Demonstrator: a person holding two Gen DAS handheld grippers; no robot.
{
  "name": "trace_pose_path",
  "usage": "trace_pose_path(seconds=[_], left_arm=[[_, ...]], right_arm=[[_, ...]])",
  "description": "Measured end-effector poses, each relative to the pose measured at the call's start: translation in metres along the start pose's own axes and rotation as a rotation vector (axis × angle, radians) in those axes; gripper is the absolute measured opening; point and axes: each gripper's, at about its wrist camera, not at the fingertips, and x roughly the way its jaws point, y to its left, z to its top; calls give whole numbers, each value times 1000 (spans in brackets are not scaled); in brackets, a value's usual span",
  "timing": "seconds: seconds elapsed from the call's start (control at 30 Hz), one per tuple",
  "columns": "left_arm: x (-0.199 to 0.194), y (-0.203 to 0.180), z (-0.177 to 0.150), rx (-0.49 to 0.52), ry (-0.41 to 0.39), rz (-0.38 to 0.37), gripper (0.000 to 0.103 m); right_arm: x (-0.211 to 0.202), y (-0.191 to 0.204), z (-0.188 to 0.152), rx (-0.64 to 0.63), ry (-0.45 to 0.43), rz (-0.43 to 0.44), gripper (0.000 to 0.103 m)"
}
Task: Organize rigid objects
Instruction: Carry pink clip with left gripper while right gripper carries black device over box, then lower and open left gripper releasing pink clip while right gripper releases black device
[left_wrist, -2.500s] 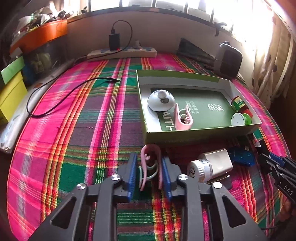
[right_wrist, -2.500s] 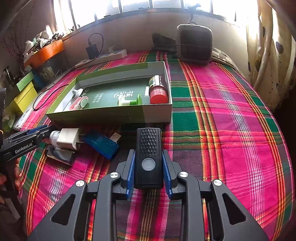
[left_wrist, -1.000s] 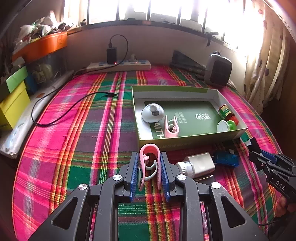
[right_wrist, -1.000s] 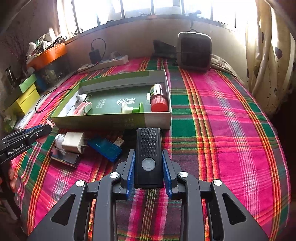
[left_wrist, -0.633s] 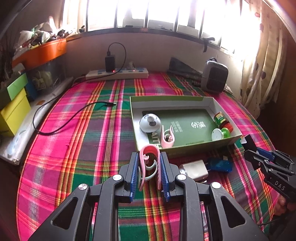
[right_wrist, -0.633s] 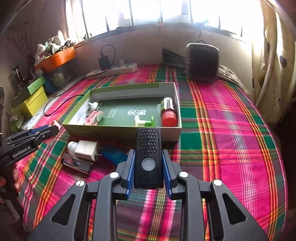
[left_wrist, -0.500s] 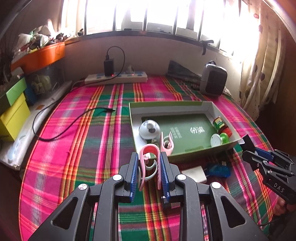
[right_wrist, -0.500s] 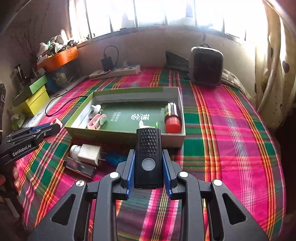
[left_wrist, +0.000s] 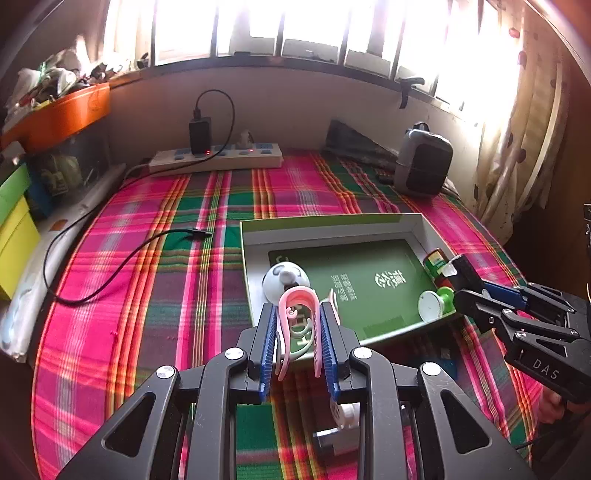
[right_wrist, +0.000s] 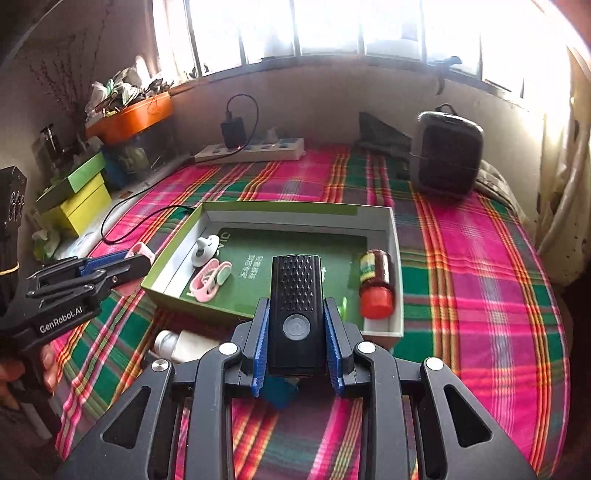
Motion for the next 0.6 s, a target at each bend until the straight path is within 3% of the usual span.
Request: trace_pose_path(seconds=[0.2, 0.6], left_arm=[[18, -1, 6, 7, 29, 3, 22], [40, -3, 6, 12, 60, 3, 22]], right_arm=[[20, -1, 15, 6, 21, 44, 28], [66, -5, 27, 0, 101, 44, 28]])
